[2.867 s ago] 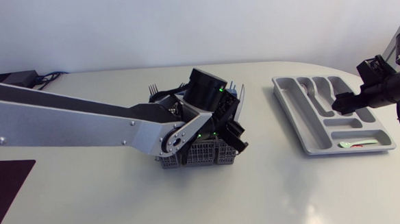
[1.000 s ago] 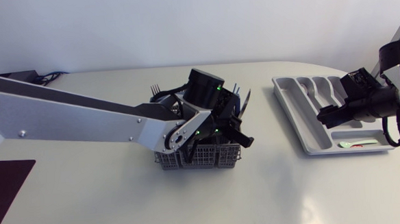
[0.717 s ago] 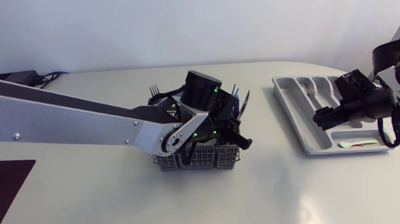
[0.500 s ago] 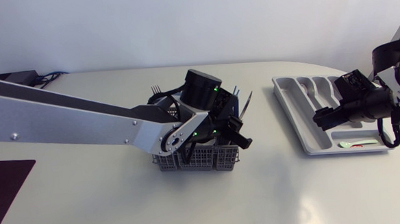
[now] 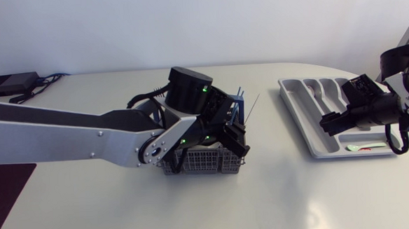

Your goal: Sort the cutlery from the basket into the organizer compartments.

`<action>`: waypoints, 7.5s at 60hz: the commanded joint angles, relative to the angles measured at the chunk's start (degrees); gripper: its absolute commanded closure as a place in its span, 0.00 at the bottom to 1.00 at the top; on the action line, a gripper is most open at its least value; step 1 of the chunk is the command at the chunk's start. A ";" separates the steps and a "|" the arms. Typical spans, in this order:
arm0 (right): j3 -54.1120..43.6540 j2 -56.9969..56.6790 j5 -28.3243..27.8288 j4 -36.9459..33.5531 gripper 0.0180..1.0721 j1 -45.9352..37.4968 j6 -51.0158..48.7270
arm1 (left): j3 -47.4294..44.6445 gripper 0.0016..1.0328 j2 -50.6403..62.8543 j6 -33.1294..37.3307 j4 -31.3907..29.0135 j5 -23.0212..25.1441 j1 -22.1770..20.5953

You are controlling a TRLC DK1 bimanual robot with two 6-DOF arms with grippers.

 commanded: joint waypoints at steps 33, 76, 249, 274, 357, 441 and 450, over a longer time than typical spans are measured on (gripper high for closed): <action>-2.05 0.03 0.48 1.20 0.19 0.37 0.76 | 0.72 0.38 1.38 8.35 6.71 -6.57 -7.82; -2.05 0.82 0.48 2.17 0.19 0.11 0.23 | 9.86 0.36 11.05 9.40 9.88 -18.52 -7.91; -4.68 1.00 -0.40 4.36 0.19 -1.30 -1.26 | 10.21 0.66 11.40 7.91 10.32 -26.43 -10.02; -6.18 1.18 -1.28 6.30 0.19 -1.56 -1.79 | 10.38 0.58 11.84 8.35 11.63 -22.66 -9.05; -7.06 1.70 -1.19 7.44 0.18 -1.12 -1.44 | 12.58 0.76 15.97 5.09 5.75 -23.80 -8.52; -8.73 -1.90 1.44 6.91 0.18 4.50 0.85 | 0.72 0.97 -1.52 7.64 13.57 -25.82 -10.10; -10.13 -6.38 -1.19 6.74 0.17 6.00 0.67 | 1.16 0.97 -4.07 4.13 13.04 -20.72 -8.26</action>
